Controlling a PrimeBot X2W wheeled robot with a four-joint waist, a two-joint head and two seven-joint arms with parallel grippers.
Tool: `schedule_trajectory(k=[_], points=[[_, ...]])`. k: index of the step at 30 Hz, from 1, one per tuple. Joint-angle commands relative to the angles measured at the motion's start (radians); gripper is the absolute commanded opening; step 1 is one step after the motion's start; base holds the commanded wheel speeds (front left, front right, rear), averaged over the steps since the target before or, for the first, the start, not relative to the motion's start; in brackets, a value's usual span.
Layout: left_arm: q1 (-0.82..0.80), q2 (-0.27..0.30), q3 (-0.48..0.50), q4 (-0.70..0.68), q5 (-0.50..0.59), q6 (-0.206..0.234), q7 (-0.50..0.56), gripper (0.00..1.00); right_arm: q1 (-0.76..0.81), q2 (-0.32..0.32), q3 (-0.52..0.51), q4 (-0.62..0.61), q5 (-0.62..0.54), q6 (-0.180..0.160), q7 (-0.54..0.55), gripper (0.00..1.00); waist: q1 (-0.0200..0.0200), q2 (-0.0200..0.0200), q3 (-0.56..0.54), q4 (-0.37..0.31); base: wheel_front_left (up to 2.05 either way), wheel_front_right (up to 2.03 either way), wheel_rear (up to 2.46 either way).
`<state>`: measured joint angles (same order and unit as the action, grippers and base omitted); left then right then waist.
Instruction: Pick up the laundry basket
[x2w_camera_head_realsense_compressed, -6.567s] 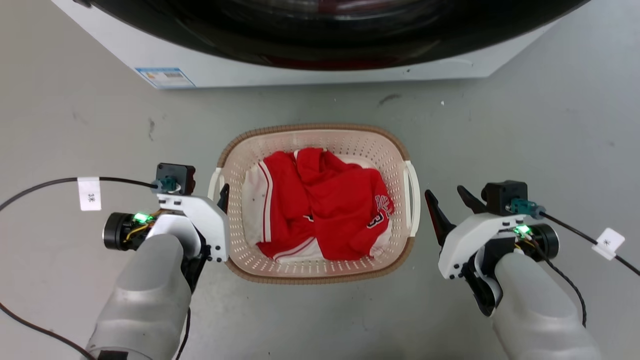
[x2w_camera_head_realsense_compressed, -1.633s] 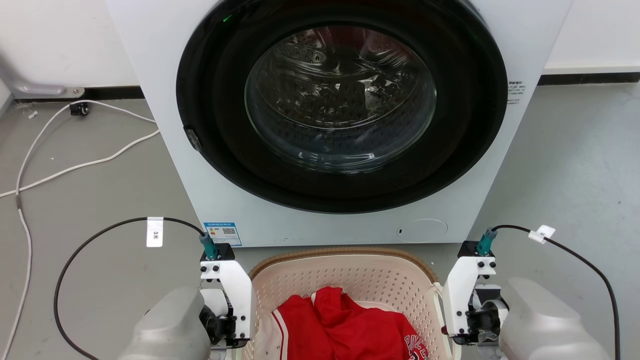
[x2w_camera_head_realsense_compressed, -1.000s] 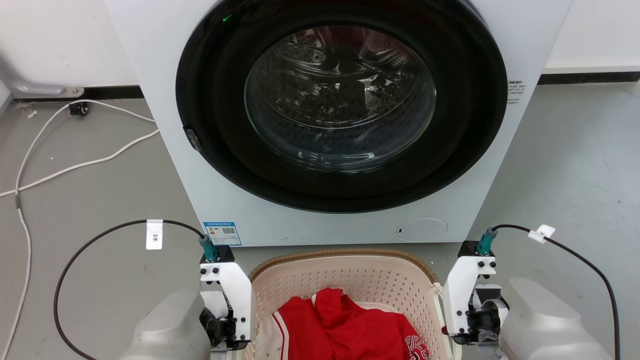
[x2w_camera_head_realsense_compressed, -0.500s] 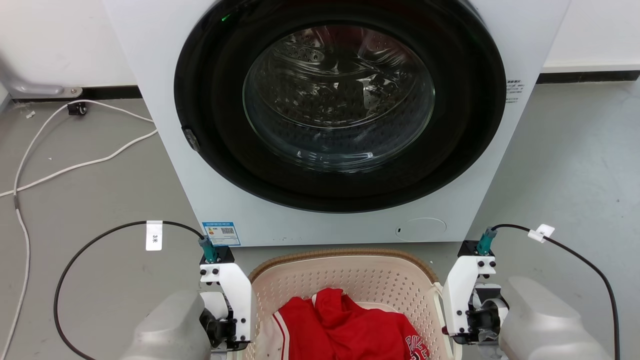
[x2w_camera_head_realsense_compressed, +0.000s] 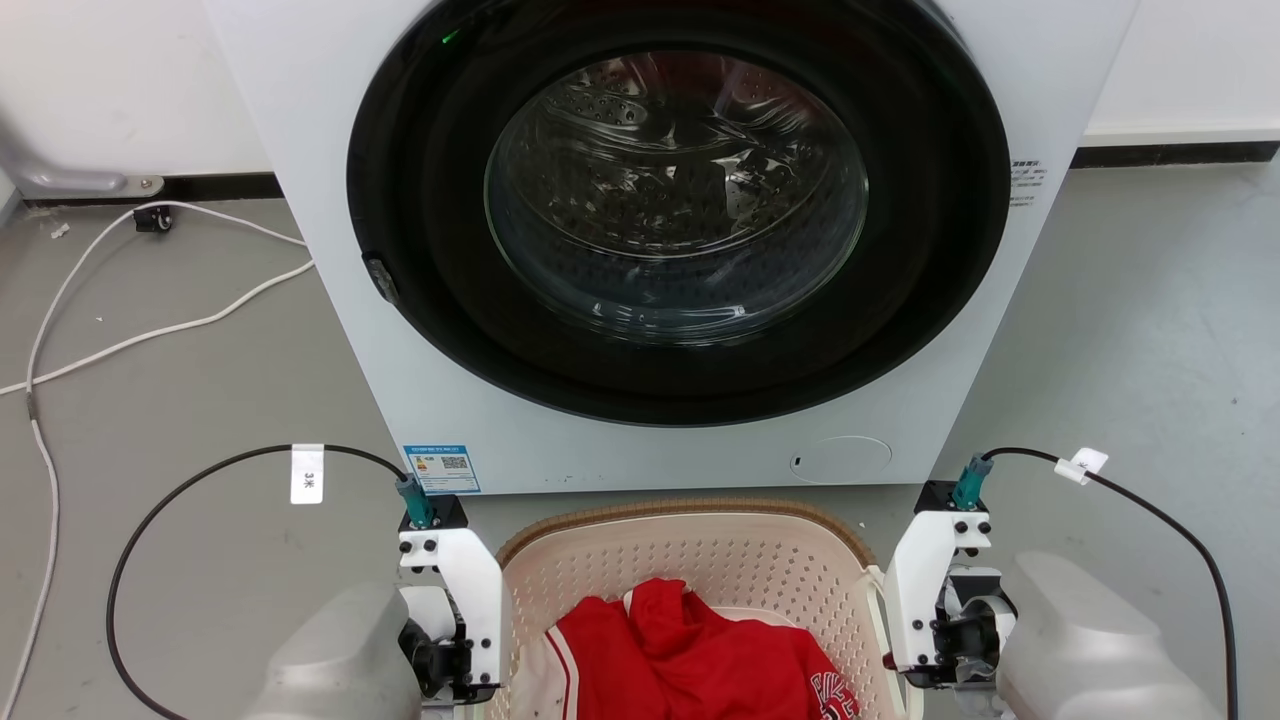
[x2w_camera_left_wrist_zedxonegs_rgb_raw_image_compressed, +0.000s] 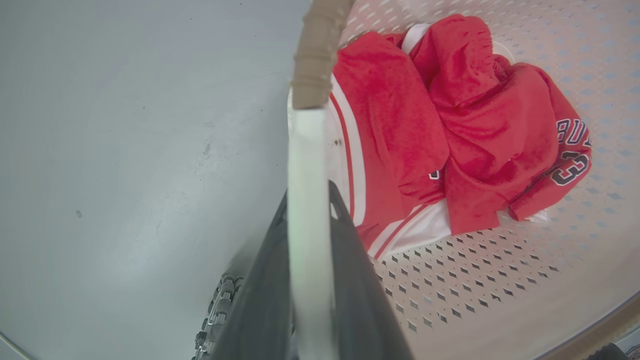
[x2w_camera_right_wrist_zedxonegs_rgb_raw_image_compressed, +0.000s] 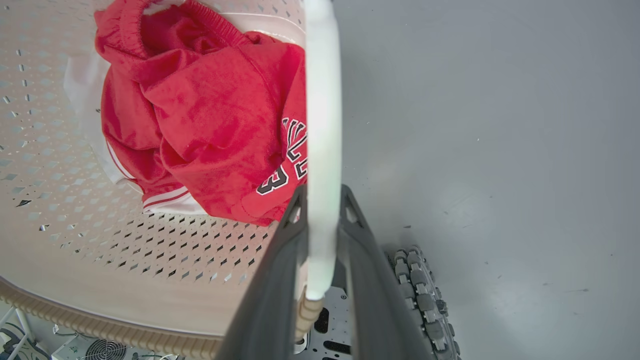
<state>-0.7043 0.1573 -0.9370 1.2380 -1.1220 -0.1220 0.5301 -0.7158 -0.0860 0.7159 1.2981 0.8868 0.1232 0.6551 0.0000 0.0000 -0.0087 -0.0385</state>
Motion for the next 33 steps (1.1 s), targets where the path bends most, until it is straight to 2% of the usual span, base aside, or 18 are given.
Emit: schedule_trajectory(k=[1, 33], points=[[-0.013, -0.041, -0.002, -0.019, -0.011, -0.016, -0.004, 0.0, 0.0, 0.042, -0.005, -0.016, 0.003, 0.014, 0.001, 0.0, 0.0, 0.0, 0.0, 0.0, 0.0, 0.0, 0.0], [-0.019, -0.044, -0.03, -0.005, -0.041, -0.016, -0.035, 0.0, -0.002, 0.047, -0.043, -0.016, -0.037, 0.014, 0.009, 0.0, 0.0, 0.0, -0.001, -0.003, 0.0, 0.0, 0.0]])
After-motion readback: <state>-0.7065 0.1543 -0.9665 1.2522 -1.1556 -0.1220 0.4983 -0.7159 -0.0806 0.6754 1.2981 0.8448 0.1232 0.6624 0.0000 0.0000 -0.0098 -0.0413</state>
